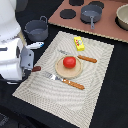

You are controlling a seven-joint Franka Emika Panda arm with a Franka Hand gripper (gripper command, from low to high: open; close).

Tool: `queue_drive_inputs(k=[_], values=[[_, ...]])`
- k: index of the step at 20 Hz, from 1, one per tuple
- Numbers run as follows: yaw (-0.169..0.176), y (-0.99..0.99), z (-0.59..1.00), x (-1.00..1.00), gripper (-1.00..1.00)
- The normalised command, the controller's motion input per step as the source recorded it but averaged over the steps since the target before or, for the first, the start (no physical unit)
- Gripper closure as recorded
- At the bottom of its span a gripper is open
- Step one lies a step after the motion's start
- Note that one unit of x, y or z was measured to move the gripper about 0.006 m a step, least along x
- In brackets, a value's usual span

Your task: Interact with the objects in diverse but meaningful ways.

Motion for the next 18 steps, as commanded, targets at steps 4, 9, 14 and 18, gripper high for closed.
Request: queue_drive_inputs(k=[4, 9, 14, 18], values=[[-0.033, -0.37, 0.31, 0.96, 1.00], [-0.029, -0.34, 0.28, 0.98, 1.00], [-0.024, -0.25, 0.24, 1.00, 1.00], [-0.030, -0.16, 0.19, 1.00, 1.00]])
